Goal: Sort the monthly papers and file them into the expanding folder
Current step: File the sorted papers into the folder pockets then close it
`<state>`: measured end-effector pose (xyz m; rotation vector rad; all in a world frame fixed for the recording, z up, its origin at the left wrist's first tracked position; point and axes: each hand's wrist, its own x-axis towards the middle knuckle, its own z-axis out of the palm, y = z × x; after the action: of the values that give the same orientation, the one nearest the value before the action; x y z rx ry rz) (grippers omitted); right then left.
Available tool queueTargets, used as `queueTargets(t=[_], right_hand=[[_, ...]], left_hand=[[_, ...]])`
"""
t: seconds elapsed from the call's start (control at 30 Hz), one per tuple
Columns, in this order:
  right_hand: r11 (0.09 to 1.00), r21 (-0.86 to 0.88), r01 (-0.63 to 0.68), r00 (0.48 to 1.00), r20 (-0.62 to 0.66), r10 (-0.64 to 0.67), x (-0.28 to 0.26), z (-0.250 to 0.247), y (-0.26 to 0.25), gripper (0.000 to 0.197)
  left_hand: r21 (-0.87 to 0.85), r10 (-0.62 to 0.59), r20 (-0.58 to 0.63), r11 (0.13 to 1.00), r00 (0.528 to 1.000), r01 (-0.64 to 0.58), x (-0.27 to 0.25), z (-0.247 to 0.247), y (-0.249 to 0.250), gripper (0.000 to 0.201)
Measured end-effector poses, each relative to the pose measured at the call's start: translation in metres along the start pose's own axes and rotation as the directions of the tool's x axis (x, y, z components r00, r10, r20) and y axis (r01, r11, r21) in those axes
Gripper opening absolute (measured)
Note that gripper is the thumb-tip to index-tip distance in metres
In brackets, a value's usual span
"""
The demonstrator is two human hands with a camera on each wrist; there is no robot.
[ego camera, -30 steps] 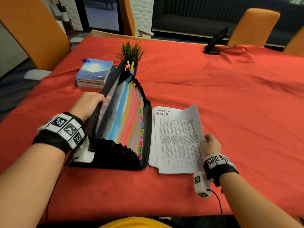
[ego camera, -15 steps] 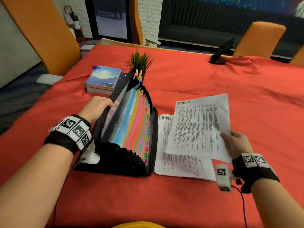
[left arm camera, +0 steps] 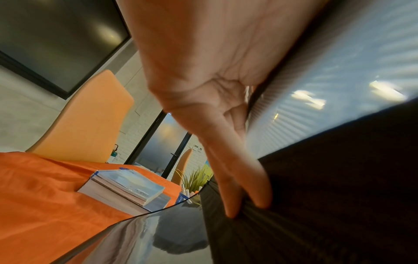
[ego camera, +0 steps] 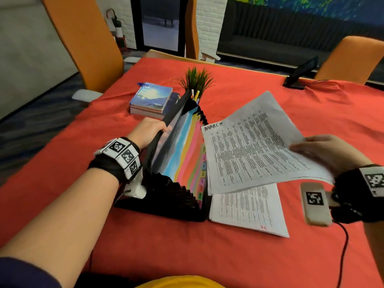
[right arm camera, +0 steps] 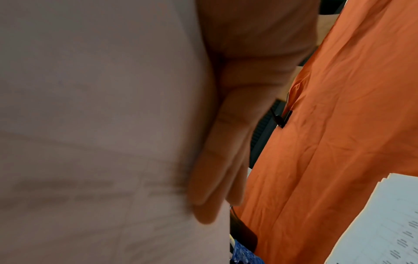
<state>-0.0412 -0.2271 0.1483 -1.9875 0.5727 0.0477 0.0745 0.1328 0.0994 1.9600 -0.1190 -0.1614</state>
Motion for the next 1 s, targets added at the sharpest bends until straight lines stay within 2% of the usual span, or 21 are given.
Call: queueTargets(t=[0.13, 0.23, 0.33, 0.4, 0.53, 0.63, 0.73, 0.8, 0.9, 1.0], right_hand=[[0.998, -0.07, 0.004, 1.0, -0.002, -0.005, -0.007, 0.013, -0.009, 0.014], [0.992, -0.123, 0.001, 1.0, 0.012, 0.001, -0.008, 0.024, -0.018, 0.012], [0.984, -0.174, 0.03, 0.999, -0.013, -0.032, -0.004, 0.035, -0.032, 0.014], [0.968, -0.243, 0.059, 0.996, -0.052, -0.074, 0.002, 0.043, -0.042, 0.017], [0.926, -0.344, 0.156, 0.973, -0.106, -0.203, 0.013, 0.062, -0.055, 0.016], [0.91, -0.371, 0.186, 0.957, -0.139, -0.253, 0.018, 0.075, -0.06, 0.017], [0.914, -0.367, 0.175, 0.95, -0.183, -0.255, 0.021, 0.082, -0.064, 0.021], [0.92, -0.353, 0.171, 0.953, -0.177, -0.245, 0.021, 0.082, -0.067, 0.022], [0.947, -0.279, 0.16, 0.962, -0.169, -0.213, 0.018, 0.075, -0.071, 0.018], [0.962, -0.231, 0.143, 0.971, -0.157, -0.182, 0.015, 0.069, -0.075, 0.02]], left_hand=[[-0.018, -0.004, 0.017, 1.0, 1.0, 0.004, -0.003, 0.0, 0.001, 0.013], [0.023, -0.02, 0.05, 1.0, 0.999, 0.019, 0.0, 0.0, -0.002, 0.02], [0.042, -0.061, 0.064, 0.997, 0.996, 0.058, 0.0, 0.001, -0.002, 0.011], [0.071, -0.033, 0.056, 0.997, 0.998, 0.029, 0.001, 0.002, -0.002, 0.021], [0.068, -0.059, 0.073, 0.996, 0.996, 0.054, -0.003, 0.001, 0.001, 0.019], [0.086, -0.016, 0.056, 0.996, 0.998, 0.011, -0.004, -0.004, 0.002, 0.021], [-0.014, -0.048, 0.012, 0.999, 0.999, 0.048, -0.004, -0.007, 0.001, 0.035], [-0.072, -0.047, 0.016, 0.996, 0.999, 0.048, -0.005, -0.01, 0.001, 0.021], [-0.093, -0.021, -0.003, 0.995, 1.0, 0.021, -0.003, -0.016, 0.0, 0.022], [-0.095, -0.061, -0.008, 0.994, 0.998, 0.06, 0.003, -0.024, -0.007, 0.037]])
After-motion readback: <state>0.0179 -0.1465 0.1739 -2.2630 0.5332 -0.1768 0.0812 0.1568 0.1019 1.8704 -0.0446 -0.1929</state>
